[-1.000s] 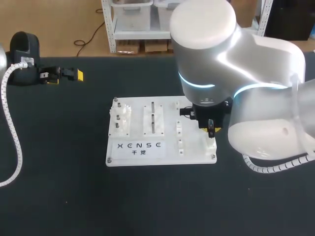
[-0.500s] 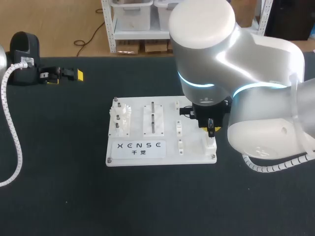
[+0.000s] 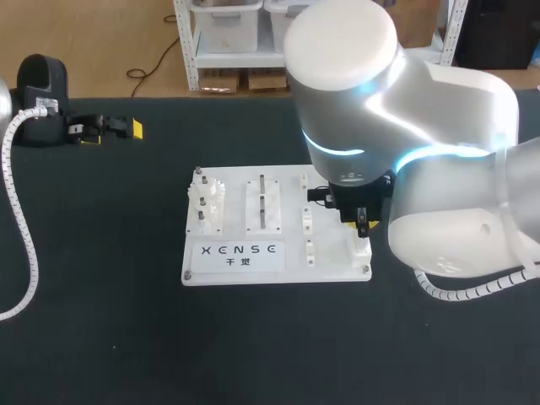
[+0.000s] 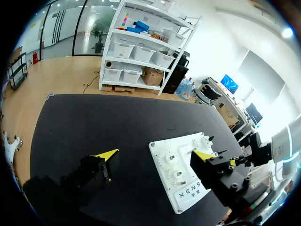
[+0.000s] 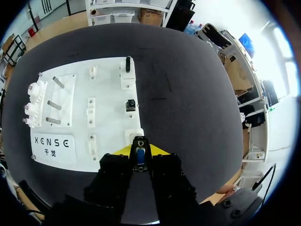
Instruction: Insert the USB connector, Ethernet cable, and multi-pin plug into their matching sockets one by one.
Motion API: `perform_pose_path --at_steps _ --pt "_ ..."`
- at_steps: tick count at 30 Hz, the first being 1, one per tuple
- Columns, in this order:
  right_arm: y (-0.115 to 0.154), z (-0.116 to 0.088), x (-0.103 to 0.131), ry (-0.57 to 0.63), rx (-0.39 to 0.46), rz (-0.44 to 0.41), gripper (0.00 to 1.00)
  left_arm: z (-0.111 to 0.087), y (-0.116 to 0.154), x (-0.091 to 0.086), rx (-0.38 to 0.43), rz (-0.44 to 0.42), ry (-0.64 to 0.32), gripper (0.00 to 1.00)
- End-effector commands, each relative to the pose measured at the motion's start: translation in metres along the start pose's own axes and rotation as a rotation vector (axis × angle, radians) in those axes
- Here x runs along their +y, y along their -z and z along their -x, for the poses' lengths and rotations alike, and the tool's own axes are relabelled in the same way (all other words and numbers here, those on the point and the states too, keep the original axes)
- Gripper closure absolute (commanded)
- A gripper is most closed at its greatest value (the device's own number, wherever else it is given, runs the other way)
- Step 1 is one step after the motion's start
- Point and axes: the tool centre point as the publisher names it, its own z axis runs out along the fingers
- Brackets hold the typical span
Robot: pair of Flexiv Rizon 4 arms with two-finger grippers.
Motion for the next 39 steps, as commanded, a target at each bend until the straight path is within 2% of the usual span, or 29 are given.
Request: perform_pose_path --at_steps 1,8,11,25,39 --pt "-0.013 -0.003 0.0 -0.009 0.011 0.018 1.0 0.0 0.0 0.0 0.0 0.0 0.0 0.0" --pt "-0.015 -0.001 -0.007 -0.059 0.118 0.148 1.0 0.0 0.0 0.0 0.0 0.0 0.0 0.0" --pt "-0.016 0.0 -0.008 -0.074 0.142 0.17 1.0 0.0 0.0 0.0 0.0 0.0 0.0 0.0" --pt "-0.013 0.006 -0.007 -0.052 0.161 0.133 1.0 0.0 0.0 0.0 0.0 0.0 0.0 0.0" --pt "0.002 0.011 0.0 -0.029 0.113 0.139 1.0 0.0 0.0 0.0 0.0 0.0 0.0 0.0"
